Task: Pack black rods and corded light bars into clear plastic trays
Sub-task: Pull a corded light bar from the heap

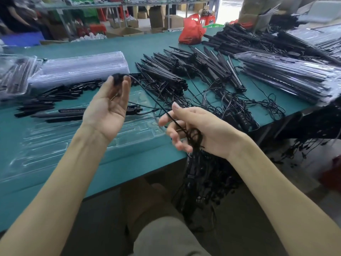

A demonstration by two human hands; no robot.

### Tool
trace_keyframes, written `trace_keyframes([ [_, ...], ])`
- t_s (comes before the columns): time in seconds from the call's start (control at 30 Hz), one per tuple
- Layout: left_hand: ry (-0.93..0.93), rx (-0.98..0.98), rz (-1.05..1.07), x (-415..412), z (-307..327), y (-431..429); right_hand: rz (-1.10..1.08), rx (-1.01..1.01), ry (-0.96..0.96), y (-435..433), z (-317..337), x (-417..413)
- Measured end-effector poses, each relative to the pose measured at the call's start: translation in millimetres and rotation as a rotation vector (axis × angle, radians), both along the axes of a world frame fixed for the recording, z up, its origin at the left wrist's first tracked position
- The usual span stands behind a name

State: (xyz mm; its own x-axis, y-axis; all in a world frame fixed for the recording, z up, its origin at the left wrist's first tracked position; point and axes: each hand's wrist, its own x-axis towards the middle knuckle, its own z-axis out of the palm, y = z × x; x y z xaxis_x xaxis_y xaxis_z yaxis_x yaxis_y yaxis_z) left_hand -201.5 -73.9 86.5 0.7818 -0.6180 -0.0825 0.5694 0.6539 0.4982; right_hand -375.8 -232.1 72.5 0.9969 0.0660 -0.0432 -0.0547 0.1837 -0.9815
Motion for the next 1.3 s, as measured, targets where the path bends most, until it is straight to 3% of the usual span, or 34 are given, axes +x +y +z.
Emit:
trace_keyframes([
  [0.13,0.012,0.013,0.135,16,-1,10,0.053,0.026,-0.052,-1,1,-5],
  [0.27,-0.001,0.042,0.132,25,-5,16,0.098,0.059,-0.091,-1,3,-4],
  [0.37,-0.032,0.134,0.112,30,-12,18,-0.046,0.061,-0.140,-7,17,3],
  [0.6,-0.322,0.491,-0.052,39,-28,30,-0.417,0.082,-0.425,-8,88,33],
  [0.87,-0.530,0.766,0.095,60,-34,60,-0.446,-0.091,-0.536,35,137,105],
  [1.0,-0.817,0.980,0.271,71,-41,73,-0.472,-0.142,-0.562,47,114,141],
  [1.1,-1.175,1.229,0.361,80,-47,76,-0.589,-0.429,-0.539,45,69,158],
  [1.23,-1.475,1.454,0.262,90,-56,72,-0.825,-0.422,-0.310,24,15,177],
  [1.3,-1.577,1.520,0.219,93,-63,69,-0.914,-0.512,-0.167,7,-7,178],
])
